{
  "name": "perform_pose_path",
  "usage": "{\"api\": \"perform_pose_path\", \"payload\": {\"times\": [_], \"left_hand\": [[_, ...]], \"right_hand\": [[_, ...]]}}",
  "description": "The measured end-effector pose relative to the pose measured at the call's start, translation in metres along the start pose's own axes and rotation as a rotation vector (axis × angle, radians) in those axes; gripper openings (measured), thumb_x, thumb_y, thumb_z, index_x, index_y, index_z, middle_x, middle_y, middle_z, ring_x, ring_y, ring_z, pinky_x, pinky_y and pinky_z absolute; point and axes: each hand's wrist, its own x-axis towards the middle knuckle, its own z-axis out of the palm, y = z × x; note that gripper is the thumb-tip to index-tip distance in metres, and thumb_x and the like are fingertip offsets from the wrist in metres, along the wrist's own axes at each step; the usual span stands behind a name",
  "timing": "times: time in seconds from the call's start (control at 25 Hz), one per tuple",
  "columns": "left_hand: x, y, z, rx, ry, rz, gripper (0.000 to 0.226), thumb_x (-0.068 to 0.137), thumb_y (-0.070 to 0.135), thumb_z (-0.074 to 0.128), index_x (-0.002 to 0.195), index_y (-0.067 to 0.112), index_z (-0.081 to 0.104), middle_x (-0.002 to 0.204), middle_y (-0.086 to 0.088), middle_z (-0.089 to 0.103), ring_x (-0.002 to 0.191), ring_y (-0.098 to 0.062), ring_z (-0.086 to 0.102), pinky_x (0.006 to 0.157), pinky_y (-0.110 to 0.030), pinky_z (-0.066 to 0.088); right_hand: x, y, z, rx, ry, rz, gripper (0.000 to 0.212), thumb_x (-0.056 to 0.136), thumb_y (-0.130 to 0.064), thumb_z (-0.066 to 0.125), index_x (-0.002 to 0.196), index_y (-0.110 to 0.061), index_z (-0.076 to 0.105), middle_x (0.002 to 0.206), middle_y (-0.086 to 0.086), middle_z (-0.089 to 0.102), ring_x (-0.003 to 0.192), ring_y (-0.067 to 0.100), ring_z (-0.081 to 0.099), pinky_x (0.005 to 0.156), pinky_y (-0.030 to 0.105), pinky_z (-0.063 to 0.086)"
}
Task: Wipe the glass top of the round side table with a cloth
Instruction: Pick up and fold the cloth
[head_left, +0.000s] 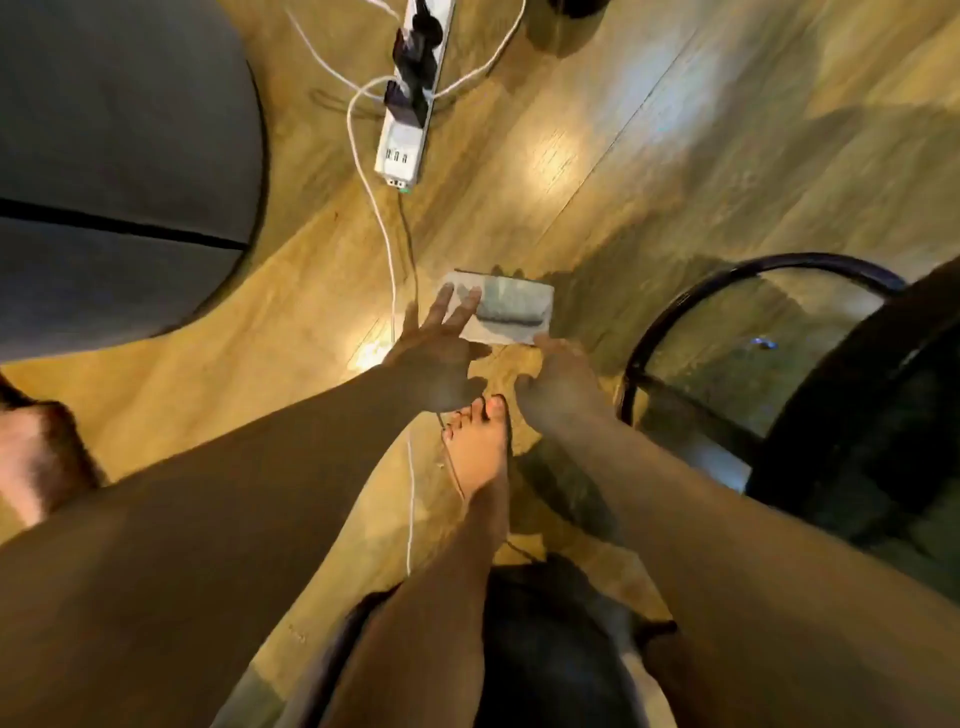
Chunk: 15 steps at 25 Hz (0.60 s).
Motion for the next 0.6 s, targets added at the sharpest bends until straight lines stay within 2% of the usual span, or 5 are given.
{"api": "perform_pose_path", "payload": {"times": [0.12,0.24,0.32,0.48,0.6], "left_hand": [[0.060,-0.028,0.018,0.249,0.101,0.132,0.068,0.093,0.044,0.058,0.153,0.027,0.031,0.167,-0.008,-0.009,0.153,-0.034,-0.009,0.119,-0.055,-0.007],[0.113,-0.051,0.037,0.392,0.034,0.220,0.061,0.090,0.045,0.056,0.148,0.037,0.038,0.167,-0.005,-0.009,0.152,-0.034,-0.013,0.118,-0.060,-0.006],[0.128,-0.052,0.047,0.456,0.059,0.246,0.067,0.091,0.039,0.054,0.152,0.031,0.029,0.167,-0.006,0.001,0.153,-0.033,-0.007,0.119,-0.059,-0.003],[0.116,-0.039,0.032,0.297,0.240,0.258,0.051,0.088,0.023,0.062,0.137,0.014,0.048,0.144,-0.010,0.047,0.141,-0.030,0.035,0.120,-0.046,0.010],[0.064,-0.038,-0.014,0.129,0.249,0.427,0.025,0.076,0.017,0.069,0.097,0.009,0.061,0.098,-0.011,0.063,0.096,-0.035,0.060,0.085,-0.035,0.042]], "right_hand": [[0.056,0.006,0.027,-0.101,0.045,0.008,0.055,0.091,-0.016,0.052,0.145,-0.022,0.041,0.162,0.003,0.013,0.147,0.026,0.022,0.112,0.043,0.037],[0.099,0.011,0.038,-0.359,-0.004,-0.057,0.062,0.090,-0.015,0.048,0.150,-0.022,0.034,0.166,-0.002,-0.006,0.152,0.026,-0.008,0.122,0.048,0.013],[0.109,0.011,0.044,-0.414,-0.010,-0.063,0.063,0.092,-0.018,0.045,0.153,-0.019,0.029,0.166,-0.003,-0.004,0.151,0.025,-0.012,0.121,0.051,0.006],[0.076,-0.006,0.049,-0.197,0.180,-0.036,0.053,0.093,-0.015,0.047,0.145,-0.008,0.036,0.157,0.007,0.029,0.149,0.026,0.016,0.122,0.049,0.010],[0.014,-0.022,0.034,0.097,0.365,-0.126,0.037,0.088,-0.011,0.056,0.124,-0.006,0.054,0.129,0.012,0.055,0.126,0.029,0.046,0.115,0.044,0.027]]}}
